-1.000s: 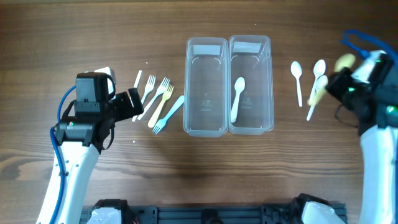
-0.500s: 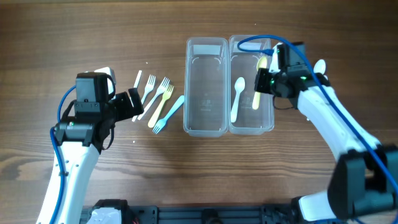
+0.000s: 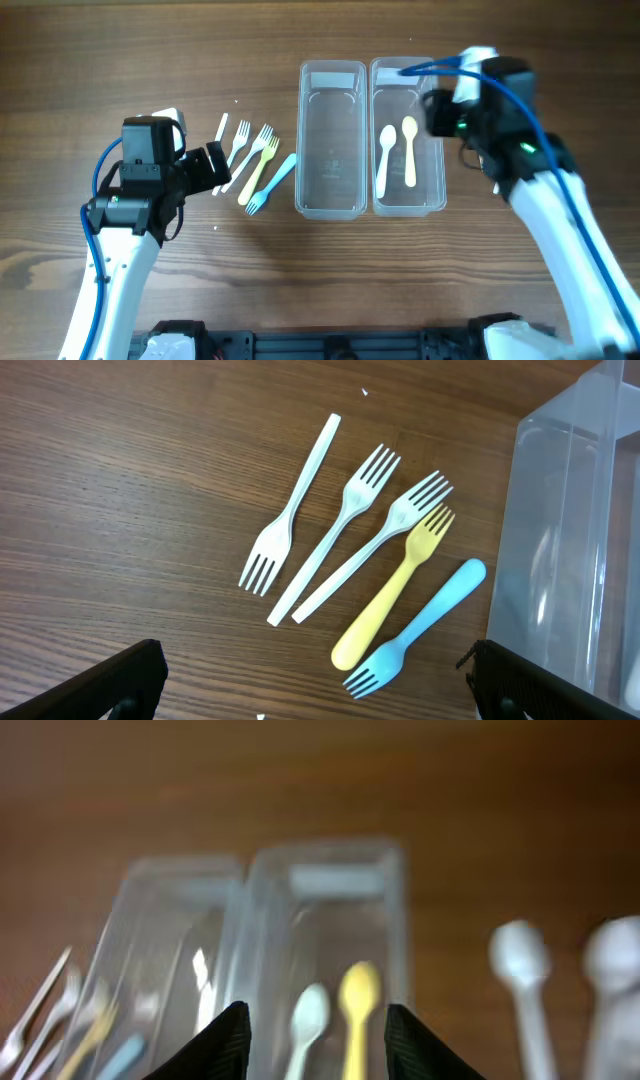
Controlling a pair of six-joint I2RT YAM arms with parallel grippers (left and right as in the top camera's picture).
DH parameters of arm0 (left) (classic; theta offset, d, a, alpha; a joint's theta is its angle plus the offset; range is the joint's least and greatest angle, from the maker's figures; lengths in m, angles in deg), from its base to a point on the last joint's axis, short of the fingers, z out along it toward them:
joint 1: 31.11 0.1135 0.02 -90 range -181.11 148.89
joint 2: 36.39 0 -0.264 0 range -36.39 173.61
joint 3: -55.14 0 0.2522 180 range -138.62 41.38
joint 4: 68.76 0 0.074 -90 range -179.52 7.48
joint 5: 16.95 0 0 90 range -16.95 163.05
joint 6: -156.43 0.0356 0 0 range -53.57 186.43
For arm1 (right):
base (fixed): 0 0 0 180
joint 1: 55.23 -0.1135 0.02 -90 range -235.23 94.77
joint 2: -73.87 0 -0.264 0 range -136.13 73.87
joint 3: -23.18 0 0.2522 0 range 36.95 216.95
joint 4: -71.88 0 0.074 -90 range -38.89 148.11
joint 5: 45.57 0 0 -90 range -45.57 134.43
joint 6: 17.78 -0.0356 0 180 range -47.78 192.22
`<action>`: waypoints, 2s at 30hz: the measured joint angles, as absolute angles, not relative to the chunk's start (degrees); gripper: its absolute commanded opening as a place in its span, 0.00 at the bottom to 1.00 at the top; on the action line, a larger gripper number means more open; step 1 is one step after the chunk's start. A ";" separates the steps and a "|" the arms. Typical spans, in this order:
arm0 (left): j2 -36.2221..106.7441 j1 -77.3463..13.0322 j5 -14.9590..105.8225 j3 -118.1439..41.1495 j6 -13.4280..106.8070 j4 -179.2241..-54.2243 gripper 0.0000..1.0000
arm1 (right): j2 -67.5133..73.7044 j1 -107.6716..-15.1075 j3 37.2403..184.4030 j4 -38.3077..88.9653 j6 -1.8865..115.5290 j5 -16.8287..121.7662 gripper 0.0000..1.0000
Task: Pack container
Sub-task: 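Grasp another white spoon with the right gripper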
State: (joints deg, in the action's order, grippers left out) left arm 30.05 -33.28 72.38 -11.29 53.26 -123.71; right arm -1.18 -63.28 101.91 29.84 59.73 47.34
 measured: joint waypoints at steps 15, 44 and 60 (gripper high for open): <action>30.05 -33.28 72.38 -11.29 53.26 -123.71 1.00 | -24.43 -41.03 99.53 24.16 50.68 36.63 0.48; 30.07 -33.28 72.36 -11.29 53.26 -123.71 1.00 | -34.25 -38.76 99.29 30.54 48.71 37.40 0.14; 30.07 -33.28 72.38 -11.29 53.26 -123.71 1.00 | -24.35 -38.60 99.71 22.50 48.65 43.12 0.04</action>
